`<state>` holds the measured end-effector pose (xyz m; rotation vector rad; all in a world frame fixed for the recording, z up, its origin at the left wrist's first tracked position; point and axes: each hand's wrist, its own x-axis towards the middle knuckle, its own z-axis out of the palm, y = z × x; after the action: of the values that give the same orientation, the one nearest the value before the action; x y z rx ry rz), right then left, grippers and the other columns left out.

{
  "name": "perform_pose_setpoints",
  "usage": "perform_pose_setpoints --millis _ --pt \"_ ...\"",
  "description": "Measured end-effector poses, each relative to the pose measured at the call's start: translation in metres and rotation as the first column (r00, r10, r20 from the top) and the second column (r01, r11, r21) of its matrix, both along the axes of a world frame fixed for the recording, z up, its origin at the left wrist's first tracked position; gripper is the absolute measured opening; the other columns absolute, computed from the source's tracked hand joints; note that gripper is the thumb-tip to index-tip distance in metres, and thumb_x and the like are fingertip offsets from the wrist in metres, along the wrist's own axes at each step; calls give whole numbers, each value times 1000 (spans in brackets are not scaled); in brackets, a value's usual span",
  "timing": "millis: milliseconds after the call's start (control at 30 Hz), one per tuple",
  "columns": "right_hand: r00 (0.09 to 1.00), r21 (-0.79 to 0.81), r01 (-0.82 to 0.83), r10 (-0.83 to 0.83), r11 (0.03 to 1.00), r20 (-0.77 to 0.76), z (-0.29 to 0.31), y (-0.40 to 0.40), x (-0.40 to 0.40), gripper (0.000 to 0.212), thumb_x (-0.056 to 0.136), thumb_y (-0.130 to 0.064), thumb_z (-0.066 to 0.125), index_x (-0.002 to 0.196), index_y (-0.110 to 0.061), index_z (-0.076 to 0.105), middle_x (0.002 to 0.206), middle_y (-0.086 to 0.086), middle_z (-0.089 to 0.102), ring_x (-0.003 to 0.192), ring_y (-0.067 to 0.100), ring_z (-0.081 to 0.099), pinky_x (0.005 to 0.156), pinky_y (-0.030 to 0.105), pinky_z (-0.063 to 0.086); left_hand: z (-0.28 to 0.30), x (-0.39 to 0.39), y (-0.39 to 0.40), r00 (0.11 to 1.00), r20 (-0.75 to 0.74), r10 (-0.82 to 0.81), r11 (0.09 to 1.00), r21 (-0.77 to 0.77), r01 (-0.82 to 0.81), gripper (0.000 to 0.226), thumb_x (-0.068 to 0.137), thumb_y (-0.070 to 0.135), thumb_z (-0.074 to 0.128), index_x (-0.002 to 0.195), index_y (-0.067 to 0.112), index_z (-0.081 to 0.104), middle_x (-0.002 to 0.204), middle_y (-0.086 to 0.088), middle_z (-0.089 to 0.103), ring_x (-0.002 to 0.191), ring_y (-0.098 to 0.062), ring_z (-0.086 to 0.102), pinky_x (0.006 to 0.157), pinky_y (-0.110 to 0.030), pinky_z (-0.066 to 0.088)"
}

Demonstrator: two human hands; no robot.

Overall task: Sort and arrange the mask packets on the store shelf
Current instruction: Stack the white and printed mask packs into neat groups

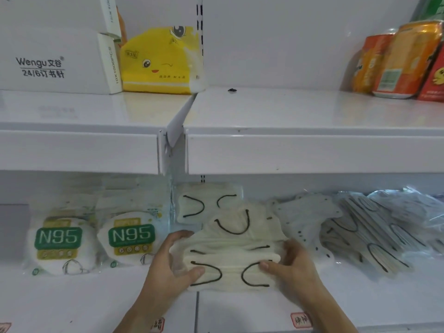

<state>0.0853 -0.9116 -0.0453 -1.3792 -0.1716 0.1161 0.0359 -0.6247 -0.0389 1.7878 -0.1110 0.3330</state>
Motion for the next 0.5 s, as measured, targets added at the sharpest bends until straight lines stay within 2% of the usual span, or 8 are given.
perform_pose_setpoints --millis 67,133,200,267,333,400,433,500 --pt "999 -6 2 -1 1000 34 6 -2 1 64 58 16 88 116 8 60 110 25 73 103 40 72 79 37 60 8 -1 1 999 42 5 999 34 -7 78 67 -9 87 111 49 60 113 29 65 107 9 61 83 -1 44" --pt "998 -1 3 -2 1000 66 7 -2 1 63 62 18 83 119 7 60 114 22 73 108 38 70 83 35 60 6 0 6 998 28 -58 996 64 56 85 68 -1 90 123 54 54 122 30 62 119 8 56 95 -5 42" --pt "998 77 -50 47 996 43 5 1 1 67 64 23 80 124 9 54 120 28 68 113 44 66 85 40 59 0 -1 9 990 -43 -134 990 43 136 95 65 13 94 137 52 46 132 21 60 127 -5 56 106 -28 48" --pt "994 116 -103 97 988 54 1 6 -1 71 65 23 78 128 9 50 124 31 65 116 46 64 86 43 58 -3 -3 8 982 -95 -161 987 -6 161 105 61 21 95 146 48 39 135 10 61 128 -18 59 104 -45 52" --pt "994 91 -85 78 992 72 2 7 -2 70 65 18 78 128 6 52 124 28 67 116 46 64 86 42 59 -4 -1 6 982 -81 -170 985 -25 169 108 63 13 94 149 45 37 133 8 62 126 -20 61 102 -42 52" --pt "997 32 -21 18 999 80 8 6 -3 74 60 5 88 127 1 56 121 21 70 116 42 66 86 41 59 -5 1 3 987 -51 -155 988 -11 154 102 70 0 90 148 40 39 126 18 64 121 -11 62 96 -23 52" --pt "995 -35 36 -32 999 96 10 4 -3 80 56 -8 93 128 -6 58 120 15 71 115 35 67 86 38 59 -4 1 2 987 -43 -152 988 -28 151 97 72 -7 86 146 36 40 120 19 66 117 -10 64 91 -19 53" --pt "980 -185 152 -124 971 154 16 1 -2 94 47 -36 95 132 -26 56 121 1 70 115 17 66 86 29 53 -2 2 3 986 -48 -158 986 -66 155 92 74 -13 81 144 32 42 115 12 69 111 -17 68 85 -24 57"
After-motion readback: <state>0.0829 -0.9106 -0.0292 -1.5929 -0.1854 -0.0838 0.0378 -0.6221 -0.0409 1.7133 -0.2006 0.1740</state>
